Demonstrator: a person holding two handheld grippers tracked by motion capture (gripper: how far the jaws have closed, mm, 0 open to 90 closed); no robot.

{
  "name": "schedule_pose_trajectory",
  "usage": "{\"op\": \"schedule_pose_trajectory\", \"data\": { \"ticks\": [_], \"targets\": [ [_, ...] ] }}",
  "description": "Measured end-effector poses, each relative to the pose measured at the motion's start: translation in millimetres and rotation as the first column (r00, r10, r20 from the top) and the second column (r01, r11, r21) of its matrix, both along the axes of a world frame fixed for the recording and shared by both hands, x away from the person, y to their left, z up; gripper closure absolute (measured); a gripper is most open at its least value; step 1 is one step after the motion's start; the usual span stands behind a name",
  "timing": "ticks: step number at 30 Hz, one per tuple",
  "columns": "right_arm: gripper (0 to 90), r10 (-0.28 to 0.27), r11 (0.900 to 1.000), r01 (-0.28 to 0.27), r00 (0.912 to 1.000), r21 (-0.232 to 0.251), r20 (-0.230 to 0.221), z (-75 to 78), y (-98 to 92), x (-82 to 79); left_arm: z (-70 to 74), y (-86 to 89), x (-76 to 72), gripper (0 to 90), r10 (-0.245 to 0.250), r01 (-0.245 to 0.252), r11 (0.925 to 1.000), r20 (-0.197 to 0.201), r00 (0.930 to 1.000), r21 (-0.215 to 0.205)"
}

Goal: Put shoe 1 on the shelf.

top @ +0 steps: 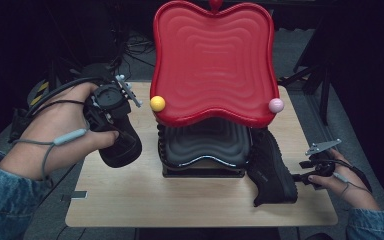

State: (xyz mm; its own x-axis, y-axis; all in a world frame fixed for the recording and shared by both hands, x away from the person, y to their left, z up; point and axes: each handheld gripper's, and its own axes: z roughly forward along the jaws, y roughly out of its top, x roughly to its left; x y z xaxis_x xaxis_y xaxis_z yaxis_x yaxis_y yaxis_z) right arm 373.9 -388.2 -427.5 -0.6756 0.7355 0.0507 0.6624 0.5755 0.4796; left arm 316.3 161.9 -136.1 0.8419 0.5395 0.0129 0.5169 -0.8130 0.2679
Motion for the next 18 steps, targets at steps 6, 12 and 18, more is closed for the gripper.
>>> {"op": "schedule_pose_trajectory", "data": {
  "ticks": [6, 12, 18],
  "targets": [
    [30.6, -0.001, 1.0, 0.001, 1.0, 0.0, 0.0, -0.1, -0.7, -0.3, 16.9, -3.8, -5.2, 85.4, -0.005, 0.005, 1.0, 0.029, 0.9996, 0.007],
    [30.5, 0.004, 1.0, -0.004, 1.0, 0.004, -0.002, -0.9, -0.1, -0.4, 30.2, -6.5, -4.3, 85.5, 0.0, -0.002, 0.9997, 0.071, 0.9975, 0.024],
    [30.3, -0.008, 1.0, 0.008, 0.9999, -0.001, -0.008, -2.1, -3.2, -0.2, 45.3, -6.0, -3.4, 85.4, 0.014, -0.017, 0.9992, 0.097, 0.9952, 0.036]
  ]
}}
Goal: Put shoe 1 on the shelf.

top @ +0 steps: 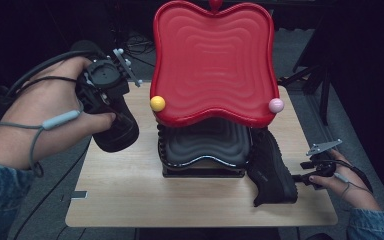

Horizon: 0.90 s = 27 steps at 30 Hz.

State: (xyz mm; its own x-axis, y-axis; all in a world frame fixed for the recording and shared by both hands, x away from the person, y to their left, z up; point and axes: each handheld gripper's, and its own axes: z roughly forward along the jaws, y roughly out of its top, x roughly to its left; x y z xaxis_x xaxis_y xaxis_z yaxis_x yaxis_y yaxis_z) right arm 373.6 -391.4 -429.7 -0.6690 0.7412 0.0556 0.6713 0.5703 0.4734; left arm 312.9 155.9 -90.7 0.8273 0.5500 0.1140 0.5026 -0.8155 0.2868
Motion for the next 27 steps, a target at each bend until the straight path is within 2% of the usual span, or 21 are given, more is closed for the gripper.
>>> {"op": "schedule_pose_trajectory", "data": {
  "ticks": [5, 7, 13, 15, 18, 23, 27],
  "targets": [
    [30.2, 0.002, 1.0, -0.002, 1.0, 0.005, -0.003, -0.8, 0.5, -0.5, 9.9, -1.0, -0.7, 85.6, -0.007, 0.006, 0.9999, 0.013, 0.9999, 0.012],
    [30.3, 0.001, 1.0, -0.001, 1.0, 0.006, -0.002, -0.7, -0.2, -0.6, 16.1, -4.1, -1.6, 85.6, -0.019, 0.019, 0.9997, 0.029, 0.9994, 0.018],
    [30.3, -0.002, 1.0, 0.002, 1.0, 0.006, -0.008, -2.0, -1.4, -2.9, 28.7, -13.8, 0.3, 85.6, -0.041, 0.041, 0.9991, 0.058, 0.9975, 0.011],
    [30.3, -0.006, 1.0, 0.006, 0.9999, 0.005, -0.011, -2.3, -2.5, -3.7, 33.1, -18.2, 2.6, 85.5, -0.061, 0.06, 0.9979, 0.068, 0.9958, 0.025],
    [30.3, -0.01, 1.0, 0.01, 0.9999, 0.009, -0.012, -1.9, -3.2, -3.8, 39.5, -27.1, 5.3, 85.4, -0.066, 0.064, 0.9976, 0.08, 0.9946, 0.027],
    [30.3, -0.007, 1.0, 0.007, 1.0, 0.027, 0.002, 1.2, -3.2, -4.3, 50.3, -42.4, 13.0, 85.5, -0.104, 0.104, 0.9946, 0.1, 0.9896, 0.004],
    [30.4, -0.007, 0.999, 0.007, 1.0, 0.031, 0.001, 0.4, -5.1, -3.8, 56.2, -55.8, 18.0, 85.5, -0.128, 0.128, 0.9917, 0.119, 0.9845, 0.011]
  ]
}}
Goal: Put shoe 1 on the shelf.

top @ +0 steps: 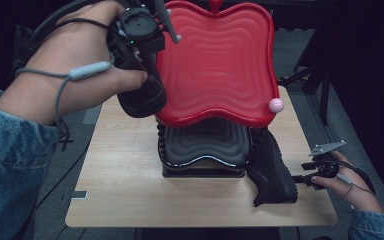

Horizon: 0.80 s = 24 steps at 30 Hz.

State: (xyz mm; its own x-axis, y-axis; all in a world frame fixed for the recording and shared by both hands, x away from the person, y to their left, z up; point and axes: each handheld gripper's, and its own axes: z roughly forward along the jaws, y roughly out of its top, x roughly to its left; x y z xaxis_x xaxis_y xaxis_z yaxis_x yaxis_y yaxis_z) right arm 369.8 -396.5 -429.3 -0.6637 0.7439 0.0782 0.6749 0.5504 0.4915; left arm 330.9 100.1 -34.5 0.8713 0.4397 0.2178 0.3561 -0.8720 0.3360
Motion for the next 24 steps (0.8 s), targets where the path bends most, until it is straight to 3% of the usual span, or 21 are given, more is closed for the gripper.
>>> {"op": "schedule_pose_trajectory", "data": {
  "ticks": [9, 11, 16, 24],
  "targets": [
    [30.4, 0.002, 1.0, -0.002, 1.0, 0.013, 0.004, 2.3, -3.0, 0.0, 5.6, -30.7, 0.8, 85.2, -0.049, 0.048, 0.9981, 0.032, 0.9983, 0.039],
    [30.4, 0.0, 1.0, 0.0, 1.0, 0.014, 0.005, 2.5, -3.9, -0.2, 6.4, -37.7, 1.8, 85.2, -0.069, 0.068, 0.9972, 0.033, 0.9971, 0.031],
    [30.5, -0.004, 1.0, 0.004, 0.9999, 0.018, 0.01, 3.3, -5.0, -0.8, 4.4, -57.2, 9.6, 85.2, -0.129, 0.128, 0.9913, 0.041, 0.9908, 0.032],
    [30.4, 0.003, 1.0, -0.003, 1.0, 0.017, 0.008, 3.0, -4.6, -0.8, -1.9, -73.0, 18.6, 84.7, -0.176, 0.174, 0.9837, 0.06, 0.9825, 0.045]
  ]
}}
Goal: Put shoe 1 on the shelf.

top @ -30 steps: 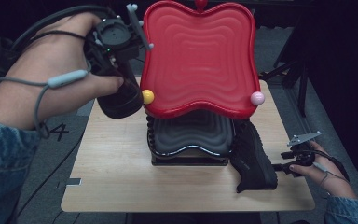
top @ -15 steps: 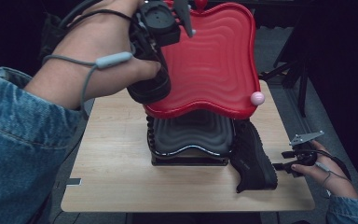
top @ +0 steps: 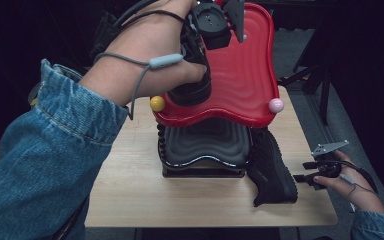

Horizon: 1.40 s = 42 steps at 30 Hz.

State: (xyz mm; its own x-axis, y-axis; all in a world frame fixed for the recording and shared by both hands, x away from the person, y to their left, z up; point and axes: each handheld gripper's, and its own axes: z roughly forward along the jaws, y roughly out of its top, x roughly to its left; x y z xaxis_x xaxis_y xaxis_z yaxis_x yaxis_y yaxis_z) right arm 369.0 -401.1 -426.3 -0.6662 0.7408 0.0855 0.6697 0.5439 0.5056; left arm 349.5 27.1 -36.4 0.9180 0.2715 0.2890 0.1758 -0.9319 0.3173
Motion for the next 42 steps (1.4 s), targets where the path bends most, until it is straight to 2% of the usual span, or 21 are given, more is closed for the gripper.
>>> {"op": "schedule_pose_trajectory", "data": {
  "ticks": [6, 8, 12, 15, 25, 30, 35, 38, 40, 42],
  "targets": [
    [30.4, 0.005, 1.0, -0.005, 1.0, -0.004, -0.003, -1.6, -0.7, 0.7, -6.1, -13.5, 9.0, 84.8, -0.028, 0.027, 0.9994, 0.041, 0.9988, 0.021],
    [30.4, 0.007, 1.0, -0.007, 1.0, -0.007, -0.005, -2.1, 0.3, 0.7, -7.9, -17.2, 12.5, 84.9, -0.042, 0.041, 0.9988, 0.031, 0.9986, 0.028],
    [30.4, 0.015, 1.0, -0.015, 0.9999, -0.003, -0.002, -2.0, 1.5, 0.1, -15.0, -25.2, 14.3, 84.8, -0.074, 0.072, 0.9967, 0.048, 0.9961, 0.038],
    [30.4, 0.011, 1.0, -0.011, 0.9999, -0.008, -0.002, -1.9, 2.3, -0.3, -18.7, -28.6, 16.1, 84.9, -0.089, 0.086, 0.9946, 0.041, 0.9952, 0.057],
    [30.4, 0.023, 1.0, -0.022, 0.9997, -0.012, 0.013, 0.3, 3.9, -1.3, -30.7, -24.1, 20.9, 85.3, -0.067, 0.067, 0.9954, -0.011, 0.9977, 0.068],
    [30.4, 0.024, 1.0, -0.024, 0.9997, -0.013, 0.003, -1.8, 4.9, -0.7, -34.2, -24.8, 22.9, 85.2, -0.065, 0.066, 0.9962, -0.019, 0.9977, 0.058],
    [30.4, 0.022, 1.0, -0.022, 0.9998, -0.011, 0.003, -1.5, 3.8, -1.2, -41.8, -27.1, 24.3, 85.1, -0.049, 0.052, 0.9946, -0.033, 0.9982, 0.089],
    [30.4, 0.021, 1.0, -0.021, 0.9998, -0.01, 0.006, -1.1, 2.7, -1.3, -41.4, -25.6, 24.0, 84.6, -0.042, 0.045, 0.9956, -0.04, 0.9983, 0.083],
    [30.4, 0.022, 1.0, -0.022, 0.9997, -0.011, 0.005, -1.3, 2.8, -1.2, -41.5, -25.1, 23.7, 83.6, -0.033, 0.037, 0.9964, -0.043, 0.9985, 0.076],
    [30.3, 0.025, 1.0, -0.025, 0.9997, -0.011, 0.003, -1.3, 2.8, -1.1, -40.9, -23.7, 23.4, 73.5, -0.019, 0.022, 0.998, -0.039, 0.9991, 0.06]
  ]
}}
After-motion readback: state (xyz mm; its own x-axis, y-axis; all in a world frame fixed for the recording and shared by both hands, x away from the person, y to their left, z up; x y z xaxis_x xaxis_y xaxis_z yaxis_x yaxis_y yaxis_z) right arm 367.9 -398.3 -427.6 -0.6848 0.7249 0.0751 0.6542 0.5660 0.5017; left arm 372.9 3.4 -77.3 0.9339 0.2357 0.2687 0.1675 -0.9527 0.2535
